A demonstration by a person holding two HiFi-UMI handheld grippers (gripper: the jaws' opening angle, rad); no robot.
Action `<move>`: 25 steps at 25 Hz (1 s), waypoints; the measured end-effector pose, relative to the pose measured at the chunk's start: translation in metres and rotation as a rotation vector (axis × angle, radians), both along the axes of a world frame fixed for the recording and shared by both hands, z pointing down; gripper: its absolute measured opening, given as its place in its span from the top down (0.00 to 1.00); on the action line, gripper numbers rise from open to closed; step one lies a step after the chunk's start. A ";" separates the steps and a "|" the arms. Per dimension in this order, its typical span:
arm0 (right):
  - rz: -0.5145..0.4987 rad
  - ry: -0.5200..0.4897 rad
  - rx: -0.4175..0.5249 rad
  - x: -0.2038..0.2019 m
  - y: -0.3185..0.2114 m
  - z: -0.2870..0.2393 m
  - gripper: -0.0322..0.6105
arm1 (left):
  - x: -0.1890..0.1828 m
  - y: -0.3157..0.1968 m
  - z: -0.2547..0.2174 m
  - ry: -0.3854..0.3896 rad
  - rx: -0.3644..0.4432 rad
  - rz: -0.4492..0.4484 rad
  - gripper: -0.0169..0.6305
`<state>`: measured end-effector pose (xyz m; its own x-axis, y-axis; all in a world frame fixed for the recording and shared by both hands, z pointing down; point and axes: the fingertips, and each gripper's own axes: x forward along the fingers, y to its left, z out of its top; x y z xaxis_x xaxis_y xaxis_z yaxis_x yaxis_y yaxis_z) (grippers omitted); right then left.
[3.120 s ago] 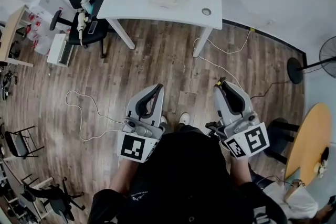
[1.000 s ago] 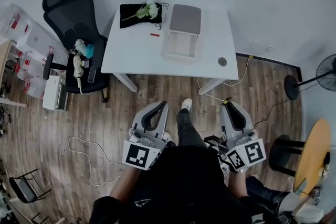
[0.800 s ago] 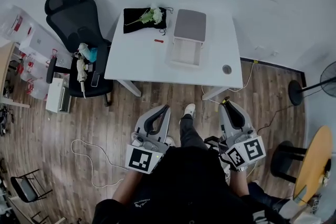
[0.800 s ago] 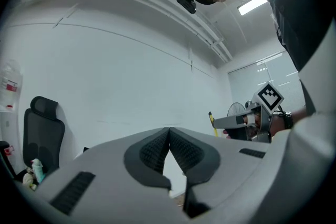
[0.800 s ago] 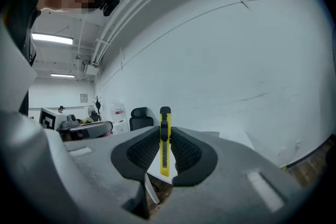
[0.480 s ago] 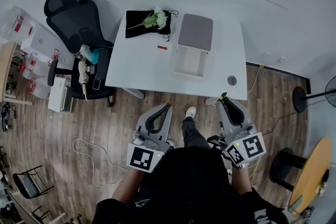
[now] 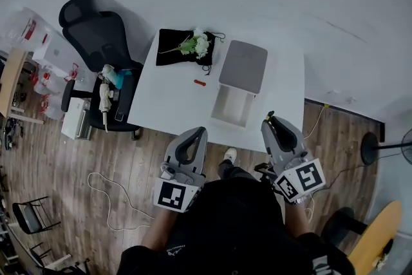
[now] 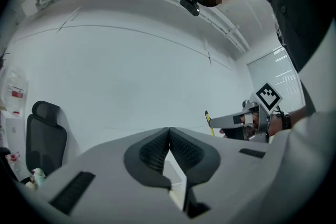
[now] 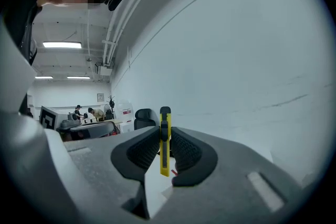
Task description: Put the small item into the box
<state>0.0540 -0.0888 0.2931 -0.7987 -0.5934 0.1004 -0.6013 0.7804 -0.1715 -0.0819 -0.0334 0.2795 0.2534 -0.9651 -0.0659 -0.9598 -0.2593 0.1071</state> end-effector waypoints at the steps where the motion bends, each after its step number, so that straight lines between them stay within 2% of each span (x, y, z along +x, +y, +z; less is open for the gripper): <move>1: -0.015 -0.002 0.001 -0.001 -0.010 -0.001 0.84 | 0.001 -0.010 -0.001 -0.005 0.000 -0.011 0.97; 7: -0.104 -0.003 -0.002 -0.004 -0.063 0.001 0.84 | -0.003 -0.060 0.000 -0.089 0.022 -0.093 0.97; 13: -0.123 -0.006 -0.006 -0.003 -0.091 0.006 0.84 | 0.001 -0.082 0.006 -0.072 -0.011 -0.110 0.97; 16: -0.109 -0.005 -0.013 0.000 -0.096 0.008 0.84 | 0.005 -0.091 0.007 -0.062 -0.021 -0.082 0.97; 19: -0.075 0.000 -0.020 0.006 -0.102 0.010 0.84 | 0.009 -0.106 0.009 -0.094 -0.012 -0.040 0.97; 25: 0.047 0.029 -0.042 0.015 -0.106 0.020 0.84 | 0.024 -0.130 0.020 -0.016 -0.039 0.121 0.97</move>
